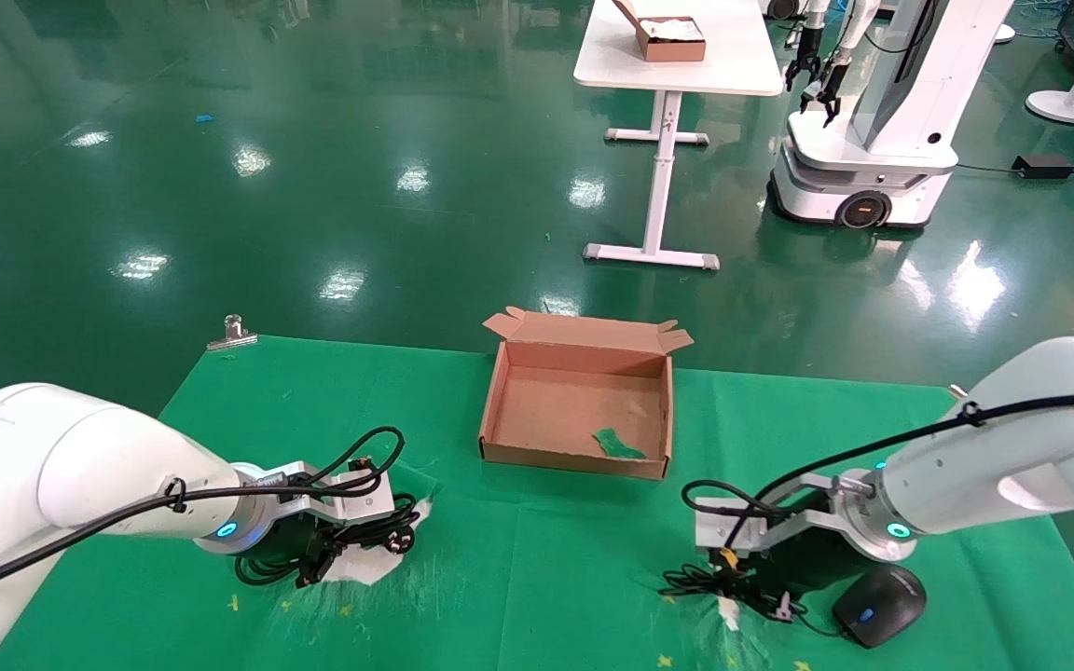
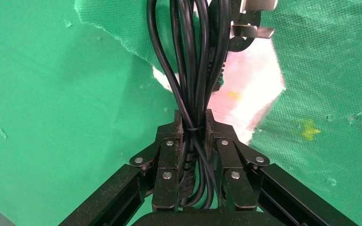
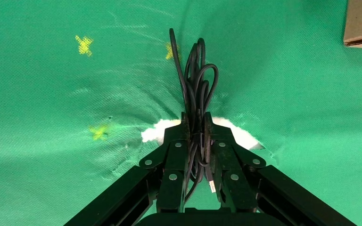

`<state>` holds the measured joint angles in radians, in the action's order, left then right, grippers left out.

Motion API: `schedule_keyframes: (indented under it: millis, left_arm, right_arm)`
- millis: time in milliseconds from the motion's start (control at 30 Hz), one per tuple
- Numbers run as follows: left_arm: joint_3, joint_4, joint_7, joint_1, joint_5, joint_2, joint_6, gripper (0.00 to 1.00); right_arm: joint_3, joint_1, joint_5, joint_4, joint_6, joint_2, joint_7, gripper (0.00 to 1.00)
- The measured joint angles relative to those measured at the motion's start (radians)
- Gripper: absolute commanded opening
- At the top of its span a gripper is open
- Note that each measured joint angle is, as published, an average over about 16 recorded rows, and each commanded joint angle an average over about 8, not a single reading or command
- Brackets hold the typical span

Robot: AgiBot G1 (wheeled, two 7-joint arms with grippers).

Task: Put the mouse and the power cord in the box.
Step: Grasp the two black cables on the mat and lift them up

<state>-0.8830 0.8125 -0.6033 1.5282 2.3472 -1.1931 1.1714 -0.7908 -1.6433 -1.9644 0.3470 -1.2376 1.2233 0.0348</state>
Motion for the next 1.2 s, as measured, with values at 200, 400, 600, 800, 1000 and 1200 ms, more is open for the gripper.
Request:
schedule_keyframes:
  millis: [200, 400, 600, 800, 1000, 1200]
  left_arm:
    - [0.0, 0.0, 0.0, 0.0, 0.0, 0.0, 0.0, 0.0]
    - [0.0, 0.0, 0.0, 0.0, 0.0, 0.0, 0.0, 0.0]
    - [0.0, 0.0, 0.0, 0.0, 0.0, 0.0, 0.0, 0.0]
    - [0.0, 0.0, 0.0, 0.0, 0.0, 0.0, 0.0, 0.0]
    - [0.007, 0.012, 0.014, 0.01, -0.013, 0.012, 0.005, 0.0]
    - [0.037, 0.044, 0.064, 0.052, -0.081, 0.054, 0.046, 0.0]
  right_arm:
    - [0.0, 0.0, 0.0, 0.0, 0.0, 0.0, 0.0, 0.0]
    - [0.0, 0.0, 0.0, 0.001, -0.001, -0.001, -0.001, 0.0]
    - [0.0, 0.001, 0.0, 0.001, -0.001, -0.001, -0.001, 0.0]
    - [0.0, 0.001, 0.0, 0.001, -0.001, -0.001, 0.0, 0.0]
    - [0.002, -0.007, 0.001, 0.005, -0.003, -0.005, 0.0, 0.0]
    - [0.006, -0.042, -0.001, 0.038, -0.016, -0.032, -0.014, 0.0]
